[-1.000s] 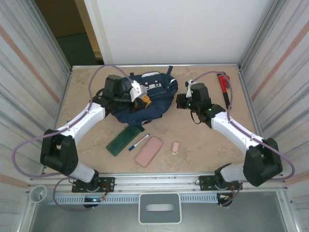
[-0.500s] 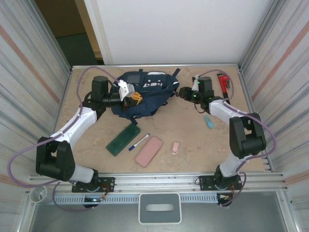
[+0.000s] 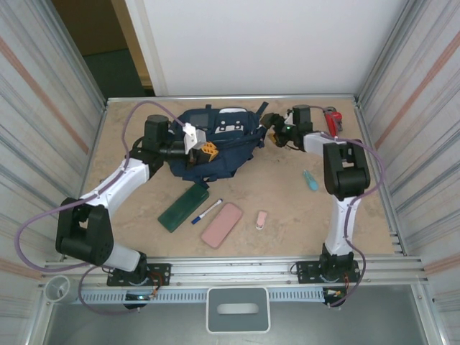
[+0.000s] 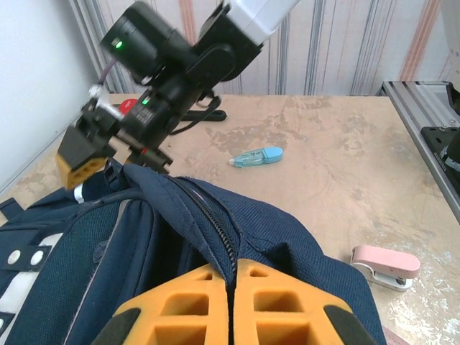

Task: Pack the student bag

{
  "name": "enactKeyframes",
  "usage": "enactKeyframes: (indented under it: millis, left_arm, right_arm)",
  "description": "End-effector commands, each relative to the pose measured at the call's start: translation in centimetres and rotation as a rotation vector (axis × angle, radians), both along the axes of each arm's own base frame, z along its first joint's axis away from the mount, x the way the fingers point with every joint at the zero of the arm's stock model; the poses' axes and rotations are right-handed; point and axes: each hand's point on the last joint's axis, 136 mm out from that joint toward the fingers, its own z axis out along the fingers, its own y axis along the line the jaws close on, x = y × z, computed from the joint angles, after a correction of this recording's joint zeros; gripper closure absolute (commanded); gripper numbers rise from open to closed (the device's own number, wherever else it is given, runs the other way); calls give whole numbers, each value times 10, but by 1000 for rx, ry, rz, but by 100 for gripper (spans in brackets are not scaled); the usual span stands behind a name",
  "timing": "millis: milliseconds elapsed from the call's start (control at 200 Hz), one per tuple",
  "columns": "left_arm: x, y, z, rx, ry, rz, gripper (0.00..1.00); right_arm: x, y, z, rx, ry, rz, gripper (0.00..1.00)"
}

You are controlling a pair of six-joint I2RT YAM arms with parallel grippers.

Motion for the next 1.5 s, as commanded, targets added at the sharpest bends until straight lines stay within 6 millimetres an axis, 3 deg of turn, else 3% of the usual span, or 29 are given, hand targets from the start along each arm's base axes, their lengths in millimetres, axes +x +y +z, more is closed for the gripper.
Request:
enactKeyframes:
  millis: [0, 55, 115, 266, 371, 521, 546, 641, 701, 802, 897, 1037, 1142, 1242, 1363, 1493]
  left_arm:
    - [1, -6, 26, -30, -108, -39, 100]
    - [5, -4, 20, -8, -107, -14, 100]
    - [15, -1, 8, 34, -102, 39, 100]
    - [74, 25, -30, 162, 2, 283, 97]
    - [110, 51, -38, 179, 73, 465, 90]
    - [140, 81, -55, 221, 128, 674, 81]
    - [144, 87, -59, 228, 142, 719, 75]
    - [161, 122, -69, 257, 201, 953, 52]
    - [164, 142, -68, 250, 241, 1089, 44]
    - [152, 158, -55, 151, 360, 1237, 37]
    - [131, 133, -43, -35, 486, 1175, 33]
    - [102, 61, -48, -77, 528, 1051, 30]
    - [93, 9, -63, 19, 539, 1003, 29]
    - [88, -30, -77, 139, 550, 958, 29]
    - [86, -53, -99, 250, 539, 942, 30]
    - [83, -46, -121, 309, 564, 975, 30]
  right_arm:
    - [2, 16, 7, 56, 28, 40, 51]
    - [1, 4, 10, 57, 15, 27, 77]
    - [-6, -19, 19, 28, -16, -14, 87]
    - [-46, -65, 34, -115, -81, -117, 92]
    - [-76, -65, 35, -222, -106, -118, 94]
    - [-119, -42, 13, -367, -66, -60, 89]
    - [-126, -38, 8, -389, -56, -44, 87]
    - [-150, -18, -3, -481, -36, 53, 64]
    - [-161, -15, 0, -564, -42, 101, 52]
    - [-167, -21, 21, -648, -111, 134, 43]
    - [-164, -20, 48, -680, -227, 150, 38]
    - [-132, -7, 60, -620, -297, 169, 37]
    - [-96, -14, 42, -546, -218, 160, 45]
    - [-84, -28, 10, -524, -109, 131, 55]
    - [-99, -18, -18, -460, -35, 150, 67]
    - [-124, 12, -30, -400, -19, 186, 73]
